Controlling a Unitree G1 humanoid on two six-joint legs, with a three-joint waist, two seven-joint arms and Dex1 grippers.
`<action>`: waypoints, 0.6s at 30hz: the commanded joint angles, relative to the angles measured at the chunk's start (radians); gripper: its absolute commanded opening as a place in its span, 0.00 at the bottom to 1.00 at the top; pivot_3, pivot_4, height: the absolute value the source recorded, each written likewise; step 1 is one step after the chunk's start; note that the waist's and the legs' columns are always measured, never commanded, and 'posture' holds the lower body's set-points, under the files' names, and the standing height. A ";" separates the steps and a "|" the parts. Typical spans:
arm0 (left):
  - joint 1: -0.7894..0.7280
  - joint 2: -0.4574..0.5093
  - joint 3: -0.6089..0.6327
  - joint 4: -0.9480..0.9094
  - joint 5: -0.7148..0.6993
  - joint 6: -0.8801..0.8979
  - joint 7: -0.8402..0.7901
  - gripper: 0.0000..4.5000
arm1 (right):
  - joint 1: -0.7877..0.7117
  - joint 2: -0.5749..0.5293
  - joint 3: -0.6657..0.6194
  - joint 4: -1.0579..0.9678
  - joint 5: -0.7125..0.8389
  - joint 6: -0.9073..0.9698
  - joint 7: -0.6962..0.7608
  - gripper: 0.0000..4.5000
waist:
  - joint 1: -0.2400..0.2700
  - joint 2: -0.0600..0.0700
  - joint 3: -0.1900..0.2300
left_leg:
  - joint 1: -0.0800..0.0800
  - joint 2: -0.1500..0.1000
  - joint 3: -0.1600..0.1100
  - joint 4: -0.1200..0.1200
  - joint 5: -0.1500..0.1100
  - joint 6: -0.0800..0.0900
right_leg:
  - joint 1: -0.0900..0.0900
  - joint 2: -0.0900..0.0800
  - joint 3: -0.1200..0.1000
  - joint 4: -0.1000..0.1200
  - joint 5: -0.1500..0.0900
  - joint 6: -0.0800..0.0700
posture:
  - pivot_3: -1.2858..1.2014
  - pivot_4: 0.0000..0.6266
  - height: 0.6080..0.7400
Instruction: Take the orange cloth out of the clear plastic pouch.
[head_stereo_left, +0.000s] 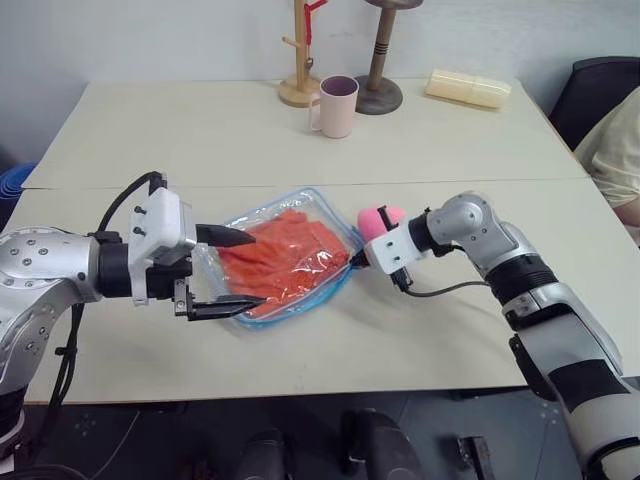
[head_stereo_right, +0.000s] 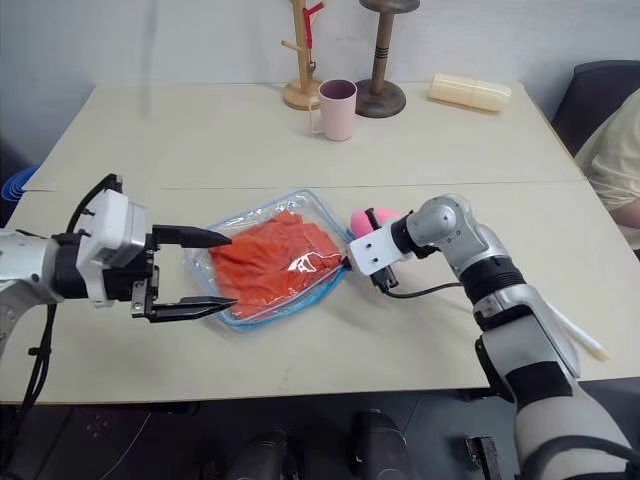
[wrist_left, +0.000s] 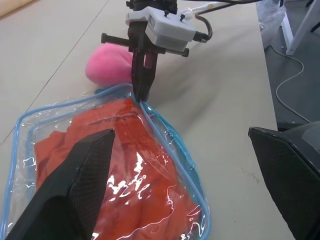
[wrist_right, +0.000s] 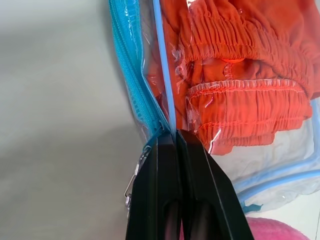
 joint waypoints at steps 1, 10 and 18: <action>-0.018 -0.006 0.003 0.012 -0.005 -0.021 -0.004 1.00 | -0.007 -0.017 -0.008 -0.018 0.004 0.000 0.010 0.01 | 0.000 0.000 0.000 | 0.000 0.000 0.000 0.000 0.000 0.000 | 0.000 0.000 0.000 0.000 0.000 0.000 | 0.52 0.24 1.00; -0.057 -0.027 -0.051 0.029 0.003 -0.044 -0.022 1.00 | 0.206 -0.183 -0.146 -0.565 0.181 0.656 0.126 0.01 | 0.024 0.000 0.000 | -0.003 0.000 -0.003 0.000 0.000 0.000 | 0.000 -0.001 -0.002 -0.001 0.000 0.000 | 0.52 0.24 1.00; -0.096 -0.078 -0.128 0.044 0.010 -0.057 -0.041 1.00 | 0.526 -0.329 -0.289 -1.224 0.300 1.410 0.014 0.01 | 0.034 0.000 0.000 | -0.004 -0.001 -0.005 0.000 -0.001 0.001 | 0.000 0.000 -0.004 -0.003 0.000 0.000 | 0.52 0.24 1.00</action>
